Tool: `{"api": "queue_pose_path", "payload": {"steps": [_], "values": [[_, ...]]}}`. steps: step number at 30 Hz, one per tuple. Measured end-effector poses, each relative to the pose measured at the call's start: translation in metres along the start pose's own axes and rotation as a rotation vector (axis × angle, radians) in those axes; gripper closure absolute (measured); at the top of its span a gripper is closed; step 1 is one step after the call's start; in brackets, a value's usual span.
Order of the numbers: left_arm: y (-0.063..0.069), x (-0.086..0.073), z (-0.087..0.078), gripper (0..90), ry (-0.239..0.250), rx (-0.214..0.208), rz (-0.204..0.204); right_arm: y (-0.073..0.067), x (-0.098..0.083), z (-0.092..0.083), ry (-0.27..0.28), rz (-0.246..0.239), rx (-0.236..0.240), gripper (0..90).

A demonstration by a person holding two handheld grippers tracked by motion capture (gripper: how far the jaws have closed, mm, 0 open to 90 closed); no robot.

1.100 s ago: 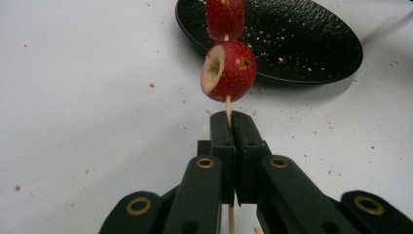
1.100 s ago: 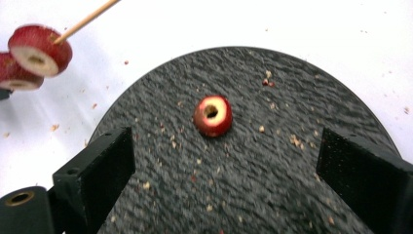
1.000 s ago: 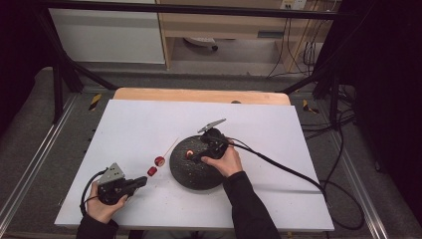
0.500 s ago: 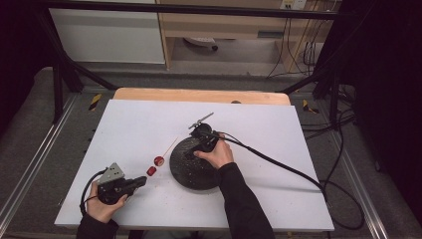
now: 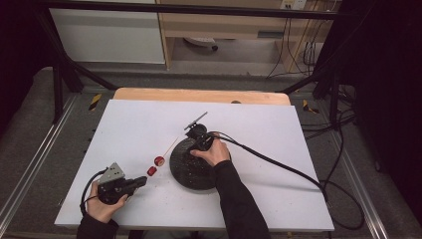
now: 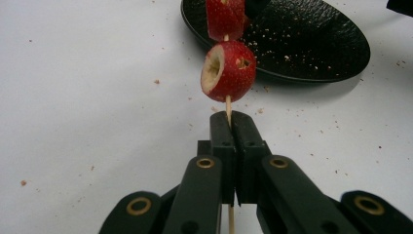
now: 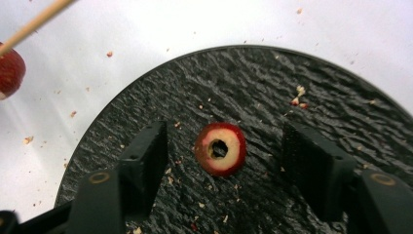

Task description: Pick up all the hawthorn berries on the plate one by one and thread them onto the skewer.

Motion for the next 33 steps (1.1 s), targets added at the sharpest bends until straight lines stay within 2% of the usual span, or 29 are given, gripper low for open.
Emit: {"api": "queue_pose_path", "payload": {"steps": [4, 11, 19, 33], "values": [[0.0, 0.0, 0.0, 88.4, 0.0, 0.0, 0.001, 0.0001, -0.0017, 0.003, -0.017, 0.016, 0.008, 43.2], [-0.0001, -0.0002, 0.0, 88.4, -0.001, -0.001, 0.0, 0.0005, -0.0009, 0.0047, -0.008, 0.048, 0.007, 50.2], [-0.0001, -0.0004, -0.0001, 88.3, -0.002, -0.001, -0.001, 0.0002, -0.0025, 0.0066, -0.021, 0.055, 0.02, 58.2], [0.0001, -0.0001, -0.0002, 88.4, 0.001, -0.003, -0.005, 0.0007, -0.0033, 0.0083, -0.033, 0.091, 0.028, 62.7]]}}
Point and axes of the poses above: each handheld gripper's, and its own axes: z roughly forward along the jaws, x roughly out of its top, y roughly to its right, the point moved 9 cm from there along z, roughly forward along the jaws, and after that the axes turned 15 degrees about -z, right-handed, at the moved point
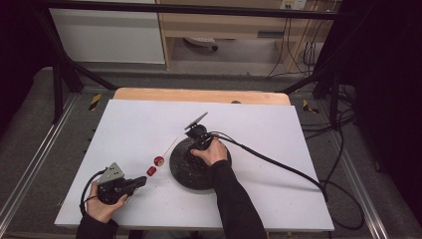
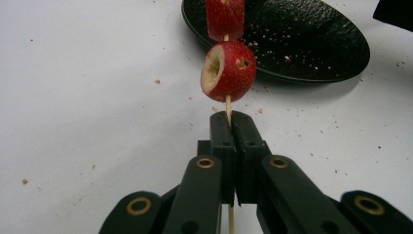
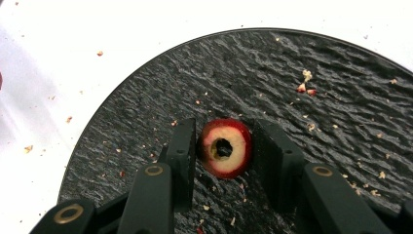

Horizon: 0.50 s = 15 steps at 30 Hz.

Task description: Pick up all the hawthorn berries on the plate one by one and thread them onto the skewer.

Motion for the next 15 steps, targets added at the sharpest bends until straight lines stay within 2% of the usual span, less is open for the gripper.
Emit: {"api": "queue_pose_path", "payload": {"steps": [8, 15], "values": [[0.0, 0.0, 0.0, 88.4, -0.001, 0.001, 0.003, -0.002, 0.001, -0.004, 0.01, 0.012, 0.003, 63.1], [0.001, 0.0, 0.0, 88.4, 0.001, 0.0, 0.003, -0.005, 0.002, -0.015, 0.027, 0.011, -0.003, 63.3]]}}
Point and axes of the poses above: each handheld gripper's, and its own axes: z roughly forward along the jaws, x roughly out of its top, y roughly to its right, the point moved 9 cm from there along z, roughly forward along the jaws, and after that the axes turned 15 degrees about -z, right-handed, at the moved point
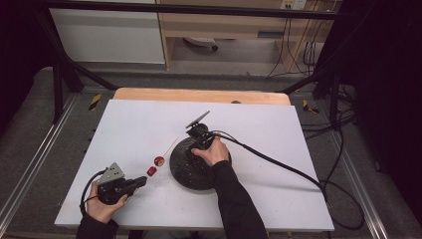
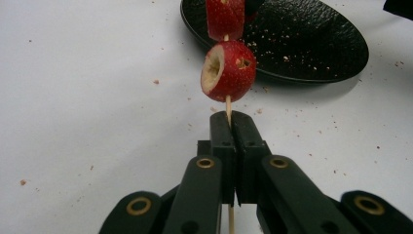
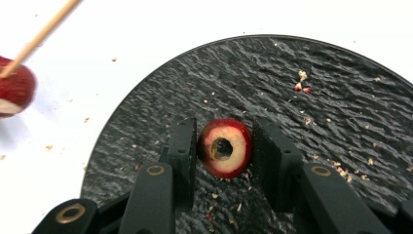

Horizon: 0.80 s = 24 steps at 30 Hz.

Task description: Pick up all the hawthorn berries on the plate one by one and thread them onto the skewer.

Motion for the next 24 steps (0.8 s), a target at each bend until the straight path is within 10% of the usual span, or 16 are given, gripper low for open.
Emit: {"api": "queue_pose_path", "payload": {"steps": [24], "values": [[0.007, -0.001, 0.002, 88.4, -0.005, -0.004, 0.016, 0.002, -0.015, -0.054, 0.225, 0.059, -0.012, 63.3]]}}
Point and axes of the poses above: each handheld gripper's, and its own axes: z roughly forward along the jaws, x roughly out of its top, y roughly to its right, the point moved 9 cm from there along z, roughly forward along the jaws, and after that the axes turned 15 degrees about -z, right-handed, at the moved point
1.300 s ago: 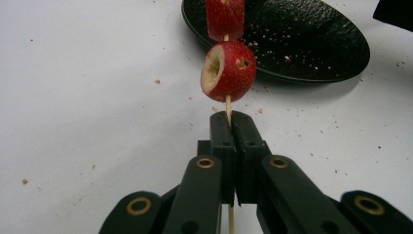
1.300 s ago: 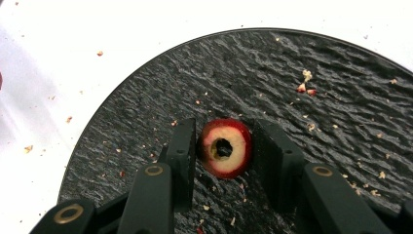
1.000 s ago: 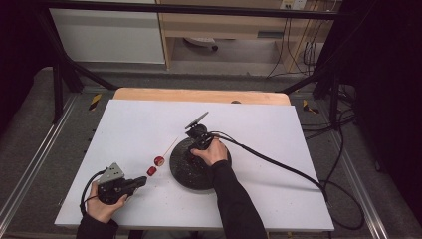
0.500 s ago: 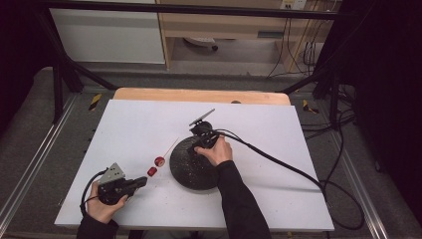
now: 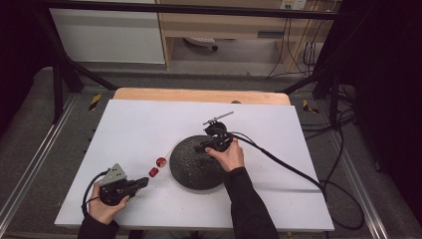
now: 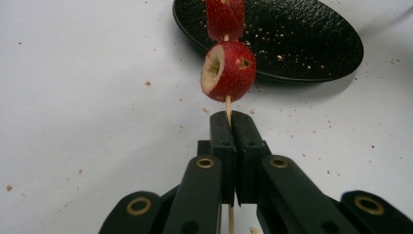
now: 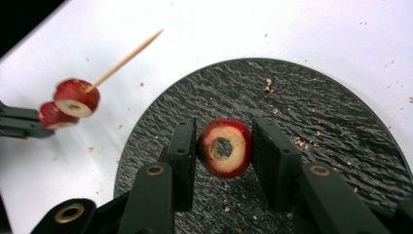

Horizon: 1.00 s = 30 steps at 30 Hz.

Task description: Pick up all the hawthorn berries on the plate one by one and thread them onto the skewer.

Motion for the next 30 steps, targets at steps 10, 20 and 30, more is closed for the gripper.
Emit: {"api": "queue_pose_path", "payload": {"steps": [10, 20, 30], "values": [[0.004, 0.001, 0.002, 88.4, 0.005, 0.002, 0.003, 0.002, -0.015, -0.016, 0.17, 0.049, -0.003, 63.4], [0.009, 0.002, 0.005, 88.4, 0.012, 0.003, 0.006, 0.001, -0.032, -0.025, 0.361, 0.139, 0.0, 63.4], [0.022, 0.002, 0.012, 88.4, 0.017, -0.008, 0.02, -0.004, -0.042, -0.028, 0.518, 0.218, 0.003, 63.4]]}}
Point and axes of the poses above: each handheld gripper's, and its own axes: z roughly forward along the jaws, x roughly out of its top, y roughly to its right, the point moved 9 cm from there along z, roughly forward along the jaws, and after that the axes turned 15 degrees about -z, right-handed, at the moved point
